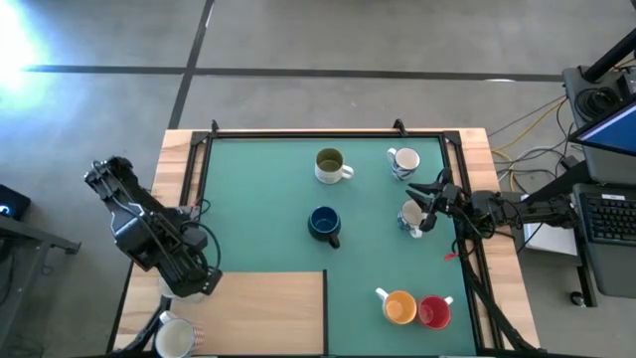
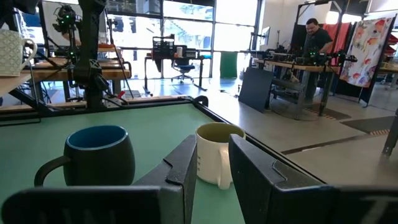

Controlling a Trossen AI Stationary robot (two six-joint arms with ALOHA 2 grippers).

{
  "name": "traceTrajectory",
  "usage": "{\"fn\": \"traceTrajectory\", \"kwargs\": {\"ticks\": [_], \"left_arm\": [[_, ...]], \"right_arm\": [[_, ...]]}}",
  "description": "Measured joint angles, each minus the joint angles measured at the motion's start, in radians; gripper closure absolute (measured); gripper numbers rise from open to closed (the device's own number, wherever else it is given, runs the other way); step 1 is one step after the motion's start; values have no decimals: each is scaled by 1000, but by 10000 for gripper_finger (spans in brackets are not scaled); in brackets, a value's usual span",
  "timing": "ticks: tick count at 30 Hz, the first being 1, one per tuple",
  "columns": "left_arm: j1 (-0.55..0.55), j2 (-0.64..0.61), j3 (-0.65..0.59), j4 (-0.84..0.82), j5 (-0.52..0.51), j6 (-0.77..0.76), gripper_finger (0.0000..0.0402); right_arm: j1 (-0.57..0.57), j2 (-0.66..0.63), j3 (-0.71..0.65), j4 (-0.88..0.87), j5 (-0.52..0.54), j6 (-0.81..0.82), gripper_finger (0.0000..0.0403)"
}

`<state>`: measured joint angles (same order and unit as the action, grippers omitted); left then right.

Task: Place coffee mugs
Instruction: Put the green patterned mug on the shelf, then put the black mug on the shelf

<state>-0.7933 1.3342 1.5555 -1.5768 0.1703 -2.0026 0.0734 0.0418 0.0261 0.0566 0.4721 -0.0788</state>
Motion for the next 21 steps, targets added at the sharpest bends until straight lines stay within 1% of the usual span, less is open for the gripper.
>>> {"fn": "traceTrajectory", "kwargs": {"ticks": [6, 10, 21], "left_arm": [[0, 0, 0, 30, 3, -1, 335], [0, 0, 0, 72, 32, -1, 334], [0, 0, 1, 144, 68, -8, 333]], "right_arm": [[0, 0, 0, 0, 0, 0, 321], [0, 0, 0, 0, 0, 0, 321], [0, 0, 0, 0, 0, 0, 321]]}}
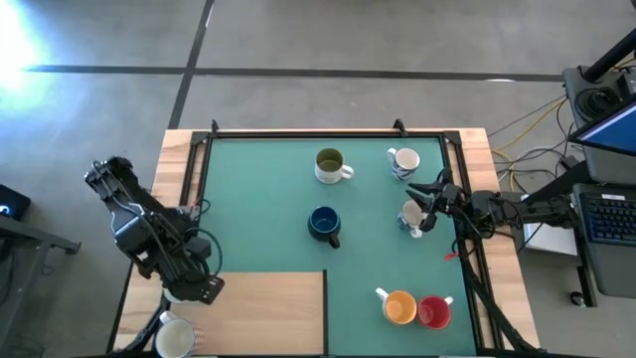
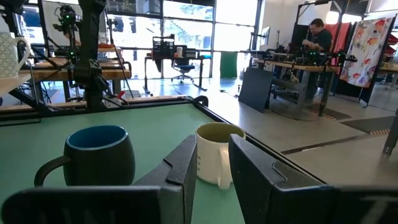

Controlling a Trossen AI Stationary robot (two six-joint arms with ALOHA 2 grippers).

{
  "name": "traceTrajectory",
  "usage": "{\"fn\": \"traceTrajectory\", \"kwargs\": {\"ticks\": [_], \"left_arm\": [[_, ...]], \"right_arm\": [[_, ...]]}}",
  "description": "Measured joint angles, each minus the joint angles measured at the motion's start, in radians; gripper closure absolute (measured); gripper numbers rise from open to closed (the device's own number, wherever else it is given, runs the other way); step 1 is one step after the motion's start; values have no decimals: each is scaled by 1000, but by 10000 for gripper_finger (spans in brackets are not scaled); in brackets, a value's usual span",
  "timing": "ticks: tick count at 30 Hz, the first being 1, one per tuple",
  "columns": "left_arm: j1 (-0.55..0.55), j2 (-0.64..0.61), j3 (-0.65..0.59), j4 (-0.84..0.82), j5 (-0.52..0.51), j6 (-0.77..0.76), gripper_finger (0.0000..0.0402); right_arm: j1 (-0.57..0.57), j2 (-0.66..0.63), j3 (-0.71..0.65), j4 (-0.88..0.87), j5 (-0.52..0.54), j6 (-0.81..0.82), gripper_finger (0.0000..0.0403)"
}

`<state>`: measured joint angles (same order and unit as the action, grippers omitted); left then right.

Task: Place coffee mugs
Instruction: Put the black mug on the shelf

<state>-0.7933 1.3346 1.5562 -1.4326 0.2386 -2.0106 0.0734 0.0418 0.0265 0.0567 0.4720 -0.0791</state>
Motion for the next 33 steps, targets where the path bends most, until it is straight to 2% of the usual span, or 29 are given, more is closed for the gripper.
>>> {"fn": "traceTrajectory", "kwargs": {"ticks": [14, 20, 28, 33], "left_arm": [[-3, 23, 0, 24, 62, -13, 333], [-5, 23, 36, -37, 56, -15, 333], [-5, 22, 123, -117, -53, -14, 333], [-5, 22, 143, -130, -210, 41, 333]], "right_arm": [[0, 0, 0, 0, 0, 0, 321], [0, 0, 0, 0, 0, 0, 321], [0, 0, 0, 0, 0, 0, 321], [0, 0, 0, 0, 0, 0, 321]]}}
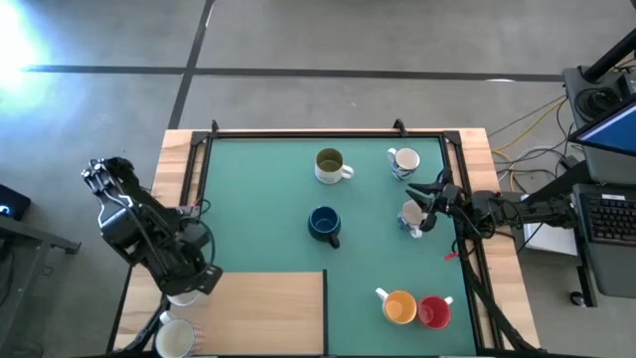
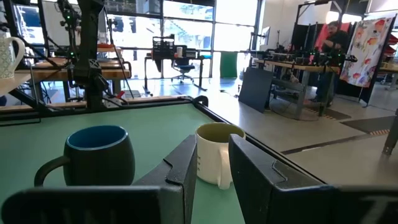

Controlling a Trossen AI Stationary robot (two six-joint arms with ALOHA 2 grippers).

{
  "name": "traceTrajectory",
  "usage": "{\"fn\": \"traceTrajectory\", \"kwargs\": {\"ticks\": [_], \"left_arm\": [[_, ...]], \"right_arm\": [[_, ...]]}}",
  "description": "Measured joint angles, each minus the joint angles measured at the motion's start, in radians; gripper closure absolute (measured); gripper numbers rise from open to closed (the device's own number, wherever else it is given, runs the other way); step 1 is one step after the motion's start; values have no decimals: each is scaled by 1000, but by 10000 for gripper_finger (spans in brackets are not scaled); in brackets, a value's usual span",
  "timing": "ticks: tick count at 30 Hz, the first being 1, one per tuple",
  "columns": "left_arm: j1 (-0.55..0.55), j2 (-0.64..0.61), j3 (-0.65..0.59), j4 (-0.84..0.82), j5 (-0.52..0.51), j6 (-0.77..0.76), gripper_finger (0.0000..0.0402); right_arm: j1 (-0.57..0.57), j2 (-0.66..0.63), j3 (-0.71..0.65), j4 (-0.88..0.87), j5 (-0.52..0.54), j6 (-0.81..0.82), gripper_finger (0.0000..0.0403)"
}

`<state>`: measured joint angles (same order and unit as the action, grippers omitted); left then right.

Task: Place coffee mugs
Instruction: Put the black mug on the shelf

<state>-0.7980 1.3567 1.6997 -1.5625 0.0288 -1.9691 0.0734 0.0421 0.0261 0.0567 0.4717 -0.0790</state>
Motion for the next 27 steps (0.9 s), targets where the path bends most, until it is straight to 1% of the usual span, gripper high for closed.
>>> {"fn": "traceTrajectory", "kwargs": {"ticks": [6, 8, 12, 14, 16, 20, 23, 25, 27], "left_arm": [[8, 0, 3, 28, -225, 86, 333], [10, 1, 2, 37, -324, 134, 333], [13, 12, 1, 44, -561, 235, 333], [17, 16, 1, 47, -642, 260, 333], [28, 16, 1, 51, -664, 291, 333], [52, 16, 1, 64, -665, 362, 333], [99, 21, 1, 87, -658, 452, 333], [146, 31, 0, 112, -618, 541, 333], [211, 50, 0, 152, -536, 651, 333]], "right_arm": [[0, 0, 0, 0, 0, 0, 321], [0, 0, 0, 0, 0, 0, 321], [0, 0, 0, 0, 0, 0, 321], [0, 0, 0, 0, 0, 0, 321], [0, 0, 0, 0, 0, 0, 321], [0, 0, 0, 0, 0, 0, 321], [0, 0, 0, 0, 0, 0, 321], [0, 0, 0, 0, 0, 0, 321], [0, 0, 0, 0, 0, 0, 321]]}}
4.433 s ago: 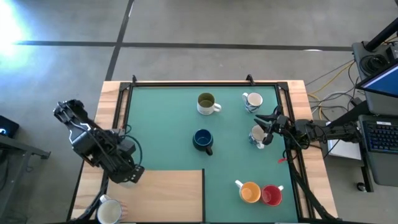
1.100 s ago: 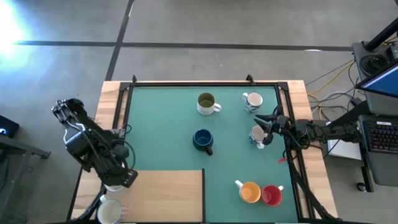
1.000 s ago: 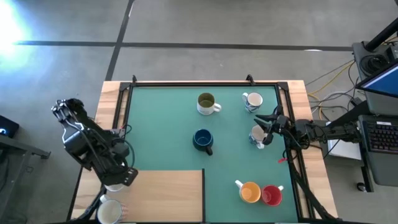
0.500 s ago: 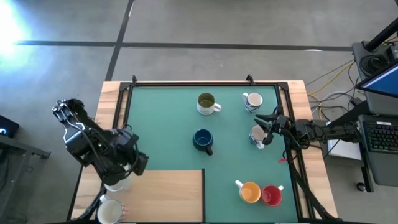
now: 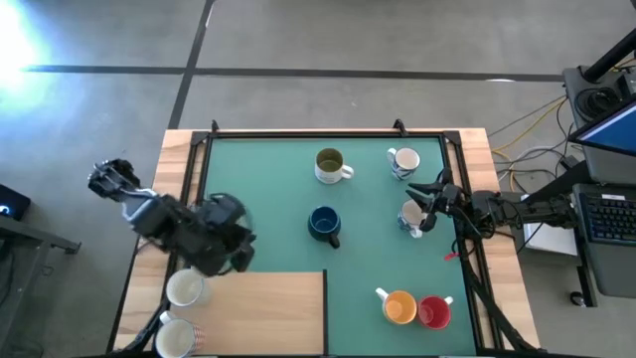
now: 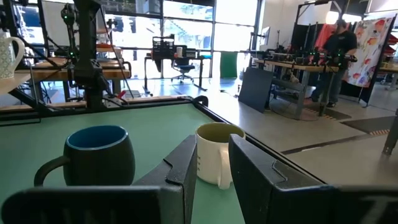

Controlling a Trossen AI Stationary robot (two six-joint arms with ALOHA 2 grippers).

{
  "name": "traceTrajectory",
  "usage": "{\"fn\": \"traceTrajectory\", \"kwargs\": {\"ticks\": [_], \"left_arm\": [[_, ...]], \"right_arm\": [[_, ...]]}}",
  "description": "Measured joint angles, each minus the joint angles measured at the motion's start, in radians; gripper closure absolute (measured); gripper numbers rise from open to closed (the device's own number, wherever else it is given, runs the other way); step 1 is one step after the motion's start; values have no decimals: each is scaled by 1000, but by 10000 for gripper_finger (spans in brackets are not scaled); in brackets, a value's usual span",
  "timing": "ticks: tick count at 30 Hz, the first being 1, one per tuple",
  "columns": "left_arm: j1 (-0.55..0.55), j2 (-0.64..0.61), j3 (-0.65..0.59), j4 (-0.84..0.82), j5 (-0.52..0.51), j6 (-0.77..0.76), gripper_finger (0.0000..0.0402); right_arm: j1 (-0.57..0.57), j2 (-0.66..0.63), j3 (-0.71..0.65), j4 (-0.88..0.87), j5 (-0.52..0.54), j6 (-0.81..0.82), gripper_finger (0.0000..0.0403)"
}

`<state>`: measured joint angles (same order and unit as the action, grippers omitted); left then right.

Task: Place coffee mugs
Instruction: Put the black mug on the shelf

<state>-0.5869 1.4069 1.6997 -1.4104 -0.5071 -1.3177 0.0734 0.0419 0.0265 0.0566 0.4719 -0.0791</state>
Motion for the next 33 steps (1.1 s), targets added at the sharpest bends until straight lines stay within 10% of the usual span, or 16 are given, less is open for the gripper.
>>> {"fn": "traceTrajectory", "kwargs": {"ticks": [8, 33], "left_arm": [[208, 141, 1, 171, 261, 439, 333], [419, 455, 1, 375, 337, 1333, 333]], "right_arm": [[0, 0, 0, 0, 0, 0, 321], [0, 0, 0, 0, 0, 0, 321]]}}
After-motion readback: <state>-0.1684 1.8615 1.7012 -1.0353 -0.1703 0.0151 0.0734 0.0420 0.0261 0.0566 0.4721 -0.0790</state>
